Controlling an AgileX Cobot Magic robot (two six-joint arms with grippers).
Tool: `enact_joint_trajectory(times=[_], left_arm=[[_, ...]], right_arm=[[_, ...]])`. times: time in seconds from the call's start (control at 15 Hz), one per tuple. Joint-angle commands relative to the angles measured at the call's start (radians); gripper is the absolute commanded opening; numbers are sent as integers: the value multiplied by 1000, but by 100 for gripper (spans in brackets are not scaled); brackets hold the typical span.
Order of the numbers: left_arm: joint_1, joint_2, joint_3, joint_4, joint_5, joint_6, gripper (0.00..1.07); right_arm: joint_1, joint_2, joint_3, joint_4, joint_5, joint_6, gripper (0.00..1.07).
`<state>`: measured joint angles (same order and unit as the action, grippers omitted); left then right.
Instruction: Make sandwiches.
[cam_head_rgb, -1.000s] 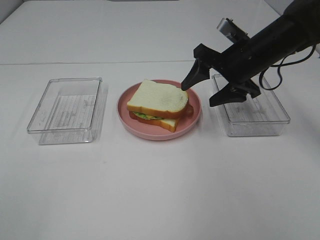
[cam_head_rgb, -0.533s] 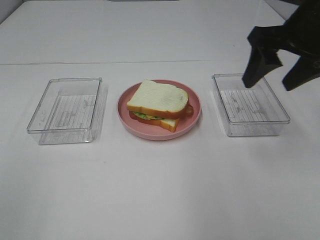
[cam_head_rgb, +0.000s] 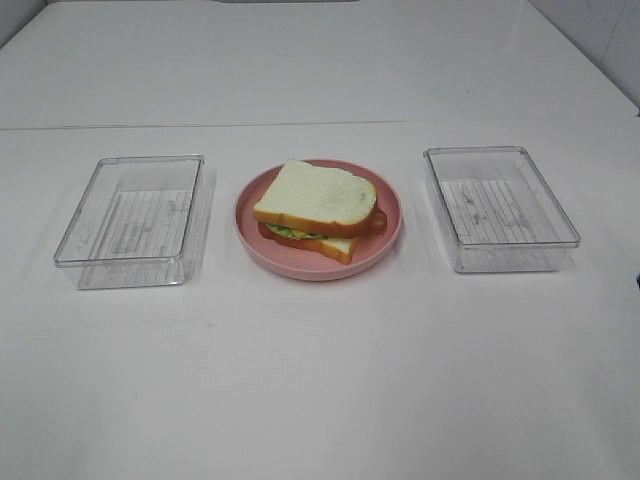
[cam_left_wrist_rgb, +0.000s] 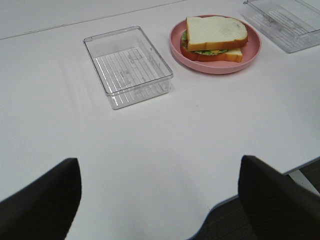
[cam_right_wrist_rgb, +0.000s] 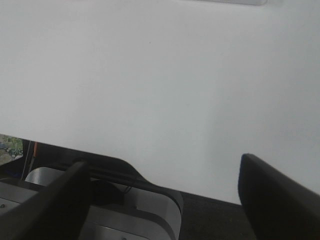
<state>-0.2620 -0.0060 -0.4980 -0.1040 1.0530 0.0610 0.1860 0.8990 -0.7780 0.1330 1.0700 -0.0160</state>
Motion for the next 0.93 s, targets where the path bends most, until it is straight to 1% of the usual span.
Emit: enact_joint_trajectory(times=[0.07, 0.2, 0.33, 0.4, 0.53, 0.8, 0.93], left_arm=[[-1, -19, 1, -1, -9, -6, 81], [-1, -19, 1, -1, -9, -6, 81], [-1, -19, 1, -1, -9, -6, 81], [-1, -19, 1, -1, -9, -5, 81], [-1, -19, 1, -3, -9, -2, 81], [-1, -19, 1, -3, -9, -2, 81], [-1, -19, 1, -3, -9, -2, 81]], right_arm=[[4, -180, 119, -10, 7, -20, 77], [4, -349, 201, -10, 7, -63, 77], [4, -466, 242, -10, 7, -86, 77], [4, -606, 274, -12, -9, -85, 77], [4, -710, 274, -13, -7, -104, 77], [3, -808, 274, -20, -7, -108, 77], [3, -812, 274, -24, -7, -108, 76]])
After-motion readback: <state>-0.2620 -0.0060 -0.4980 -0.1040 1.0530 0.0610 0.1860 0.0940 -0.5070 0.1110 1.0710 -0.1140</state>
